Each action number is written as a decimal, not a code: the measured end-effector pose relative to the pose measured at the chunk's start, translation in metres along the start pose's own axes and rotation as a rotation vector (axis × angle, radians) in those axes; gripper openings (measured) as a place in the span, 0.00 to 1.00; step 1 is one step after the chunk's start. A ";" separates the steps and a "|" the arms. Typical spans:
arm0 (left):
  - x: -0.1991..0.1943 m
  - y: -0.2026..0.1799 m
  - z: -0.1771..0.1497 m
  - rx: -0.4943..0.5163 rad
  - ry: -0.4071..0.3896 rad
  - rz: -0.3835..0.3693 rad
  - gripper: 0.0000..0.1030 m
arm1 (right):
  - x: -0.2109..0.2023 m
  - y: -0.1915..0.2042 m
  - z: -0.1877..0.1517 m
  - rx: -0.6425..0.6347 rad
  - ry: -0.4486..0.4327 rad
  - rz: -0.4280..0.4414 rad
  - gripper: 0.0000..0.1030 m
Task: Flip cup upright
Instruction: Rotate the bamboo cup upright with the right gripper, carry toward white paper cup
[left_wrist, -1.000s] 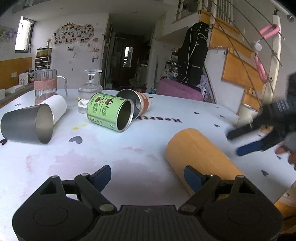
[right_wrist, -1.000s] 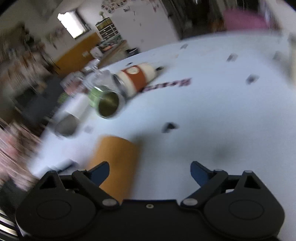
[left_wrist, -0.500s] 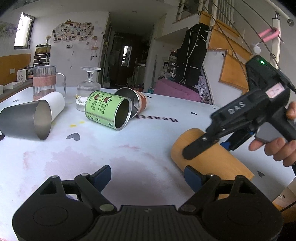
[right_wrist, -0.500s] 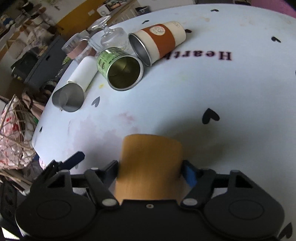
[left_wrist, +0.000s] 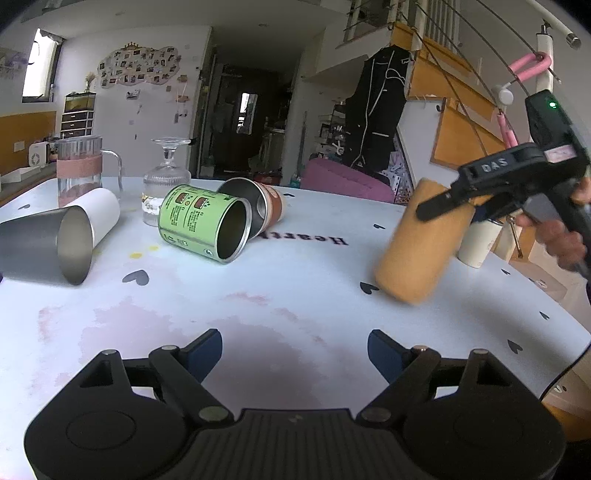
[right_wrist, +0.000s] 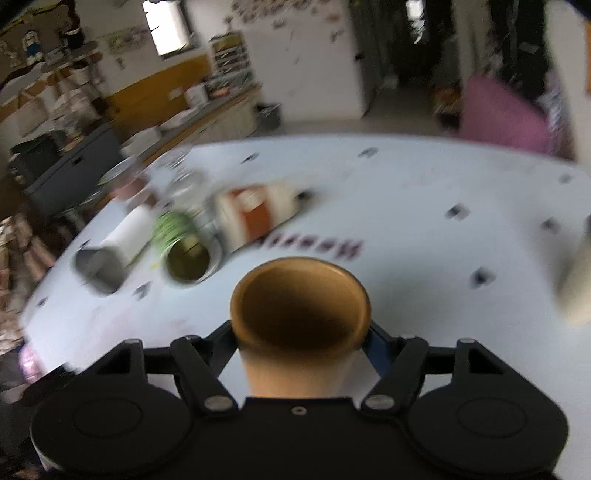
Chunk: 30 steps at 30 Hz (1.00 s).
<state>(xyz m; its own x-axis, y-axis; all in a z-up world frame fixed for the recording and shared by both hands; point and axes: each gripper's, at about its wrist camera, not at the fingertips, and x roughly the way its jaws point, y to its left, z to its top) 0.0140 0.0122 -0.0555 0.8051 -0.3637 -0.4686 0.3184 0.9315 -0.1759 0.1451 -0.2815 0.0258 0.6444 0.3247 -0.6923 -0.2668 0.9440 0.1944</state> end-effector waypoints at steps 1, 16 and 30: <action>0.000 0.000 0.000 0.000 0.002 0.001 0.84 | 0.001 -0.007 0.004 -0.002 -0.024 -0.034 0.70; 0.004 0.000 -0.001 -0.001 0.012 0.006 0.84 | 0.038 -0.107 0.037 0.098 -0.161 -0.436 0.70; 0.007 -0.001 -0.002 0.005 0.013 0.005 0.84 | 0.046 -0.120 0.035 0.118 -0.193 -0.534 0.75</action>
<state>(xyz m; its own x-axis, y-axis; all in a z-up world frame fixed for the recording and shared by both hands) 0.0180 0.0085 -0.0601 0.8000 -0.3584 -0.4812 0.3166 0.9334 -0.1689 0.2318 -0.3775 -0.0048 0.7895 -0.2044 -0.5787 0.2059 0.9765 -0.0639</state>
